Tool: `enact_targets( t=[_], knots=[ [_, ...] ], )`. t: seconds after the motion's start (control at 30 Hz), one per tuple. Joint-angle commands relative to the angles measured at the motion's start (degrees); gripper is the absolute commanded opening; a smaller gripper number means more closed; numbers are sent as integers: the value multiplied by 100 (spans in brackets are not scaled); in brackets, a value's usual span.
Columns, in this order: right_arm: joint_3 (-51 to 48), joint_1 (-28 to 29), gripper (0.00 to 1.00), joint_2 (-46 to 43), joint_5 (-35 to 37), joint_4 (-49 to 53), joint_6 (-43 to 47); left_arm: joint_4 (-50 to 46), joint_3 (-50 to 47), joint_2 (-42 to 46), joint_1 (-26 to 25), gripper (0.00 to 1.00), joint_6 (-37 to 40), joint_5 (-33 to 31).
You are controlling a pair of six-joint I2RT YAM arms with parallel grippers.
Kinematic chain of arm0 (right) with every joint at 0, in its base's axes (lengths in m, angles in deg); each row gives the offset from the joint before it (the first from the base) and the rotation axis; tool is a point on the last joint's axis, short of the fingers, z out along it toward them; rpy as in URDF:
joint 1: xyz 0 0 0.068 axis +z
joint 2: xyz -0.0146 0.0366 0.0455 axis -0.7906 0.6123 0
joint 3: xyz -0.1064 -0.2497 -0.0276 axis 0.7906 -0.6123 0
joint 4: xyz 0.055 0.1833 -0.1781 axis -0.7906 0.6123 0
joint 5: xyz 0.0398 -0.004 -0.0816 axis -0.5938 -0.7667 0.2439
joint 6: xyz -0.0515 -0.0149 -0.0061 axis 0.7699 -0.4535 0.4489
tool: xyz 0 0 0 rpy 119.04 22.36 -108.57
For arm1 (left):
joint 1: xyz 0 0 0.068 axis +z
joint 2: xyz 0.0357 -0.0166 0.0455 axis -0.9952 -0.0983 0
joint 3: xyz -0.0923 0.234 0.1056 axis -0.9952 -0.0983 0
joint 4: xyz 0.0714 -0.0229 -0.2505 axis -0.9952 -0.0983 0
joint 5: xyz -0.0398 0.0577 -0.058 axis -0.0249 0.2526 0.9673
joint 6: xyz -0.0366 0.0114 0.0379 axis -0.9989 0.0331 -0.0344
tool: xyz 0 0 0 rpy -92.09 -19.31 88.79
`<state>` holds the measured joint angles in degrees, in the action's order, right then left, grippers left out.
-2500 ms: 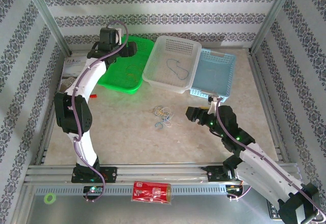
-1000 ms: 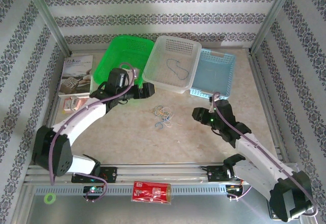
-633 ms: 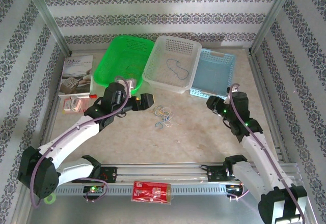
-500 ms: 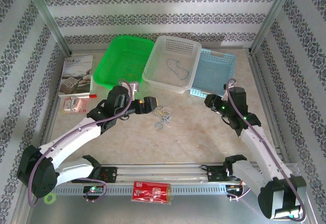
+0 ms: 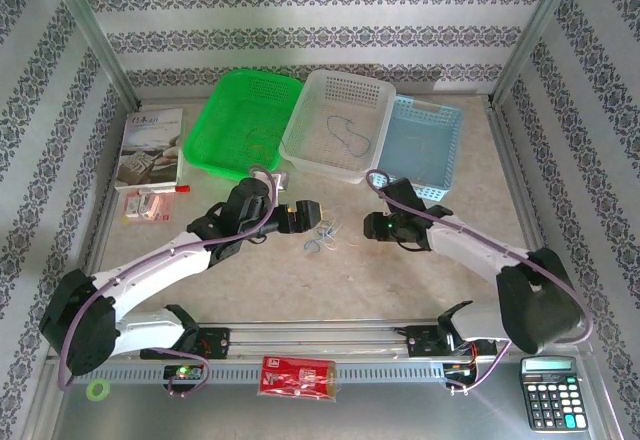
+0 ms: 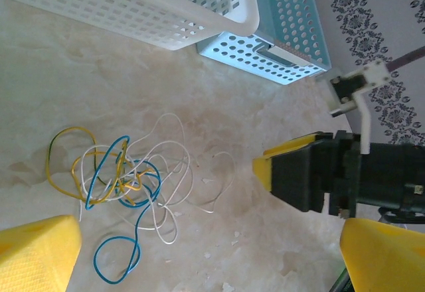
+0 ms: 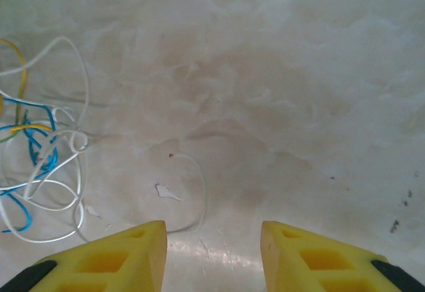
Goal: Untangle the cables
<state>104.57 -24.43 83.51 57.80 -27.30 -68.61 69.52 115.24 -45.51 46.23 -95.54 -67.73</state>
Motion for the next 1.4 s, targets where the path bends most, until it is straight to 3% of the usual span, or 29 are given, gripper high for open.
enact_targets(
  t=[0.0, 0.4, 0.47, 0.57, 0.6, 0.97, 1.37],
  knots=[
    [304, 199, 43, 296, 415, -95, 224, 321, -33, -26, -94, 100, -68, -94],
    [403, 336, 41, 1106, 341, -405, 195, 270, -43, 50, -120, 100, -30, -152],
    [359, 339, 33, 1165, 268, -493, 177, 261, -45, 59, -116, 100, -13, -159],
    [369, 339, 2, 1114, 136, -506, 213, 210, -40, 69, -116, 100, 39, -179],
    [372, 347, 0, 1028, 124, -497, 217, 193, -36, 70, -116, 100, 52, -191],
    [1195, 349, 0, -1048, -233, -7, -1, 182, -142, 376, -116, 100, 735, -338],
    [2720, 434, 0, -1405, -925, -14, -297, 590, -228, 478, -116, 100, 1476, -93]
  ],
)
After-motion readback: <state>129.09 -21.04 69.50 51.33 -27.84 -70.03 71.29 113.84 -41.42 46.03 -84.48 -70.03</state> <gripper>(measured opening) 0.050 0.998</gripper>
